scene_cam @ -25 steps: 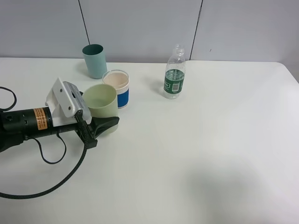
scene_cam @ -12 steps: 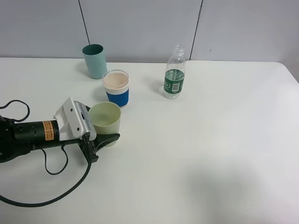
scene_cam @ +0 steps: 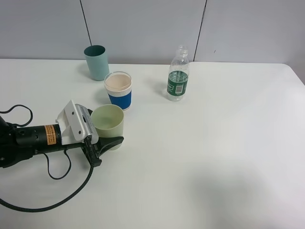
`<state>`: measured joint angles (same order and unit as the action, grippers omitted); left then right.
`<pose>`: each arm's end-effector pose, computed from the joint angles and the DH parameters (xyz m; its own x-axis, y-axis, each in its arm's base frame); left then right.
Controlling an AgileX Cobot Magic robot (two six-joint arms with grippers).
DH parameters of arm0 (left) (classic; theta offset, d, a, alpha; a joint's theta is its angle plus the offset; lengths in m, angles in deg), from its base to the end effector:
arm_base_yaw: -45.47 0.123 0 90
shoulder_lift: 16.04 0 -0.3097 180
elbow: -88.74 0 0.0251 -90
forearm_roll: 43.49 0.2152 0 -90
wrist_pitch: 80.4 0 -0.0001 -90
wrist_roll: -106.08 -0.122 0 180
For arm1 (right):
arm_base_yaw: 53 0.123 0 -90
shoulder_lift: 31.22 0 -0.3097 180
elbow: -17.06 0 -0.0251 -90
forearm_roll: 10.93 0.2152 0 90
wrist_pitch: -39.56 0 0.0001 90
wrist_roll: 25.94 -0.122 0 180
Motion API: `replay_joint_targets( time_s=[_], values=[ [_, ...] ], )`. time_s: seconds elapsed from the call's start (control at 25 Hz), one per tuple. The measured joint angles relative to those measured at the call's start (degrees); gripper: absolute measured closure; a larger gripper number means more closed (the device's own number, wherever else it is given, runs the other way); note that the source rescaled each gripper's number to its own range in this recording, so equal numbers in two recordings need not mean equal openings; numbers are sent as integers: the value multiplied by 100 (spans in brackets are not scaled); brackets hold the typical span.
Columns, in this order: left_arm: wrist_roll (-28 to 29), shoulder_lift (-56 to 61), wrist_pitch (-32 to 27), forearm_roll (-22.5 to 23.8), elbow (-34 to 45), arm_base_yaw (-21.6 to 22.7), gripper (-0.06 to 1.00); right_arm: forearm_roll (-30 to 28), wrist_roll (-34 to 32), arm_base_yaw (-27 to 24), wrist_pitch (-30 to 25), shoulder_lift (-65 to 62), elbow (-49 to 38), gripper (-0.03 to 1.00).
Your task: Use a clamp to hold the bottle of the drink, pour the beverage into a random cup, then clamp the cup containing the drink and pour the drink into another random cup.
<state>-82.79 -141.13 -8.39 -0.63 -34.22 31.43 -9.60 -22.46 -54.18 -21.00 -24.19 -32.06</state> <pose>0.2512 -0.1442 0.1195 -0.0713 0.3483 -0.9347 0.8585 0.4985 0.1203 -0.0337 0.0032 0.2467 -0.4489 -0.0401 -0.8927 -0.0196 0.9992 -0.0350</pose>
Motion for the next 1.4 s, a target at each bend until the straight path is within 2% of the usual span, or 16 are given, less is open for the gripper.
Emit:
replay_joint_targets(
  time_s=[0.12, 0.16, 0.2, 0.32, 0.4, 0.44, 0.56, 0.72, 1.16, 1.4],
  values=[
    [0, 0, 0, 0, 0, 0, 90, 0, 0, 0, 0, 0, 0, 3],
    [0, 0, 0, -12, 0, 0, 88, 0, 0, 0, 0, 0, 0, 3],
    [0, 0, -30, -40, 0, 0, 81, 0, 0, 0, 0, 0, 0, 3],
    [0, -49, -185, -106, 0, 0, 28, 0, 0, 0, 0, 0, 0, 3],
    [0, -48, -206, -113, 0, 0, 8, 0, 0, 0, 0, 0, 0, 3],
    [0, -48, -206, -113, 0, 0, 3, 0, 0, 0, 0, 0, 0, 3],
    [0, -26, -206, -113, 0, 0, -3, 0, 0, 0, 0, 0, 0, 3],
    [85, 111, -211, -113, 0, 0, -3, 0, 0, 0, 0, 0, 0, 3],
    [1276, 742, -207, -145, 39, 0, -3, 0, 0, 0, 0, 0, 0, 3],
    [1400, 1379, -212, -648, 607, 0, -3, 0, 0, 0, 0, 0, 0, 3]
  ],
)
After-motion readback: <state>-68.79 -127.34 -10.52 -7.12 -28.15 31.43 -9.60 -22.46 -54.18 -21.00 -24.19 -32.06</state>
